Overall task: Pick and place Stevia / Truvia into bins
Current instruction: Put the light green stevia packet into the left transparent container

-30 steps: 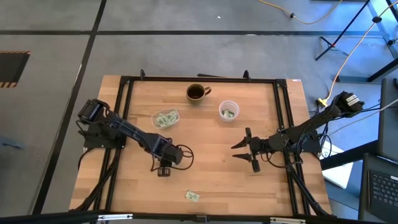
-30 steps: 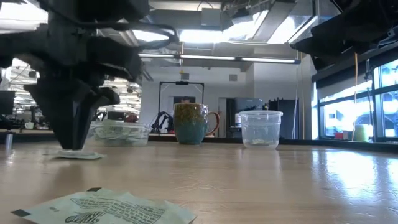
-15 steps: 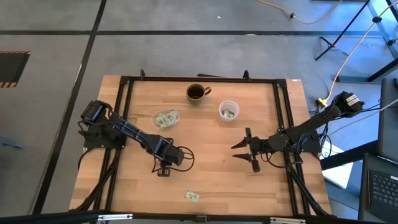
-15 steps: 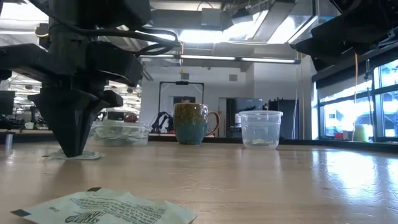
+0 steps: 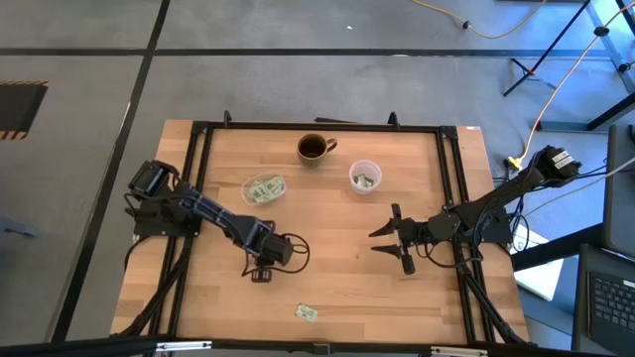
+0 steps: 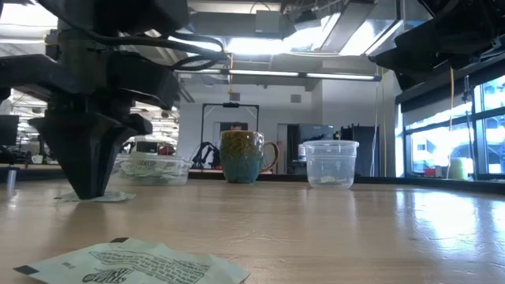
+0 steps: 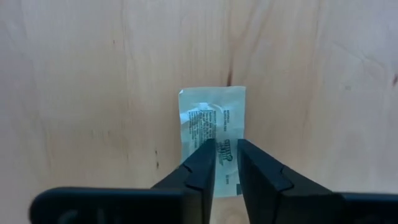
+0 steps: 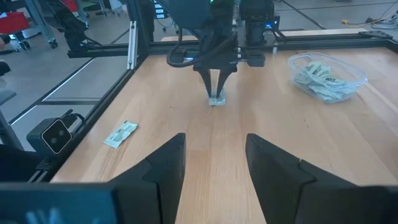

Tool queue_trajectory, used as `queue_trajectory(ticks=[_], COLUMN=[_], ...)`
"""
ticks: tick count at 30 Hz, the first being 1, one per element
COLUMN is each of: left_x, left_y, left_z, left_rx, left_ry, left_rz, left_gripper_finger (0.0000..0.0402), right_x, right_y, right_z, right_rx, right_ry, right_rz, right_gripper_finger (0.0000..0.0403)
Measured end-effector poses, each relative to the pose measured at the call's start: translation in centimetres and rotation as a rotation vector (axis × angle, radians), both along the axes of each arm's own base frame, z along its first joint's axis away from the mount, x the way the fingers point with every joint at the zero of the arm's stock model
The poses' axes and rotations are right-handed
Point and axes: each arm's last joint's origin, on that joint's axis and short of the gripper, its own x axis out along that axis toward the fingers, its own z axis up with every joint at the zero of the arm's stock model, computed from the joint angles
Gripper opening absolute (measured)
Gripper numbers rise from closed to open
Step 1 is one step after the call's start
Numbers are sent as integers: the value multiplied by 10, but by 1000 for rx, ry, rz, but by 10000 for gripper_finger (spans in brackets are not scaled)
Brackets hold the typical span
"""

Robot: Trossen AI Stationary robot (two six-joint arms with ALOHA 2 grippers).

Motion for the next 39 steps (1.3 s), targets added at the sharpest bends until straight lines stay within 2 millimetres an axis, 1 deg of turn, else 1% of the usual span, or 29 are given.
queue_trajectory(ticks=[2, 5, 10, 18, 21, 24, 25, 26, 28, 30, 34, 39], left_x=[-1, -2, -3, -3, -4, -7, -10, -13, -13, -19, -29, -36], left_y=[-2, -5, -8, -7, -7, -6, -5, -3, -1, 6, 27, 65], left_z=[0, -3, -6, -6, -3, 8, 12, 18, 35, 48, 72, 93], left_rx=[23, 55, 75, 75, 67, 39, 32, 29, 15, 44, 100, 238], left_ry=[-4, -3, 7, 9, -1, -34, -25, -32, -99, -124, -172, -246], left_rz=[-7, -17, -28, -27, -27, -28, -31, -38, -45, -23, 58, 246], left_gripper_finger=[69, 67, 46, 8, 3, 3, 2, 2, 2, 3, 2, 3], right_x=[0, 0, 0, 0, 0, 0, 0, 0, 0, -1, -1, -1], right_y=[0, 0, 0, 0, 0, 0, 0, 0, 0, 0, 0, 0], right_z=[0, 0, -2, -2, -2, -2, -2, -2, -2, -2, -2, -2], right_rx=[-1, -3, -8, -8, -8, -8, -8, -8, -9, -10, -11, -12], right_ry=[0, 5, 14, 14, 14, 14, 14, 14, 14, 17, 20, 21], right_rz=[0, 0, 0, 1, 1, 0, 0, 1, 0, 0, 0, 1], right_gripper_finger=[171, 171, 171, 171, 171, 171, 171, 171, 171, 171, 171, 171])
